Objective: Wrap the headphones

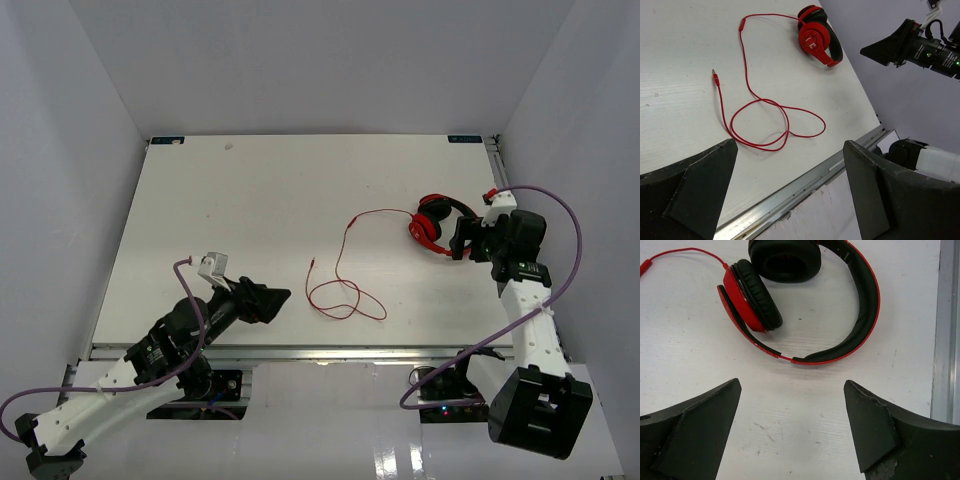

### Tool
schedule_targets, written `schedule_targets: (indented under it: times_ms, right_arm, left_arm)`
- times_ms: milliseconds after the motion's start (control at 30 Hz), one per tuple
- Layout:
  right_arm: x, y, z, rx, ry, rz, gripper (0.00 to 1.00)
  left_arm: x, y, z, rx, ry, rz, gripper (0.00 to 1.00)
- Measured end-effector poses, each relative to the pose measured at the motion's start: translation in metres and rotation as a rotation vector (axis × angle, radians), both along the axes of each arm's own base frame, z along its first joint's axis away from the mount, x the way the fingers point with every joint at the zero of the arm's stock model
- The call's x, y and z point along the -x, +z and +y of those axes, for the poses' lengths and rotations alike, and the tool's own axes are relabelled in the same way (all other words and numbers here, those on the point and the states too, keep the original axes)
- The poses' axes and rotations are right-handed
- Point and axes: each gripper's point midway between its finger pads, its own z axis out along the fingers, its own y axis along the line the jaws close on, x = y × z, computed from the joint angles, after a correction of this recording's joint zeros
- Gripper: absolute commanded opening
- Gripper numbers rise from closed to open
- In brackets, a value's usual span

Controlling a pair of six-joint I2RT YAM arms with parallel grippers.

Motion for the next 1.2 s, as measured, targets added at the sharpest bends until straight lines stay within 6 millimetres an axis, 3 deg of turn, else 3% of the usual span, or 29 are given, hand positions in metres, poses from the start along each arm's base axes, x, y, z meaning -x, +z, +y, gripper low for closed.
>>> schedule_targets:
  times_ms: [300,500,600,733,933,1200]
  right_arm:
    - [-0.012,-0.044,-0.004,0.031,0.076,0.160,0.91]
    - [-0.034,-0.060,-0.030,-0.045,-0.075,0.267,0.96]
    - [-0.041,-0.067,-0.049,-0.096,-0.196,0.305,0.86]
    - [-0.049,-0.075,-0.066,-0.146,-0.293,0.340,0.80]
    - [-0.075,-0.092,-0.075,-0.209,-0.363,0.399,0.70]
    - [-0.107,-0.124,-0.081,-0.176,-0.405,0.472,0.68]
  left_arm:
    - [0.003,-0.001,0.000,0.008,-0.015,-0.013,0.98]
    - [0.006,-0.008,0.001,0.014,-0.024,-0.008,0.98]
    - [0.007,-0.009,0.002,0.025,-0.024,-0.009,0.98]
    - [0.007,-0.012,0.002,0.028,-0.023,-0.002,0.98]
    - [0.007,-0.026,0.000,0.016,-0.022,0.025,0.98]
    - [0.007,-0.038,-0.004,0.014,-0.031,0.052,0.98]
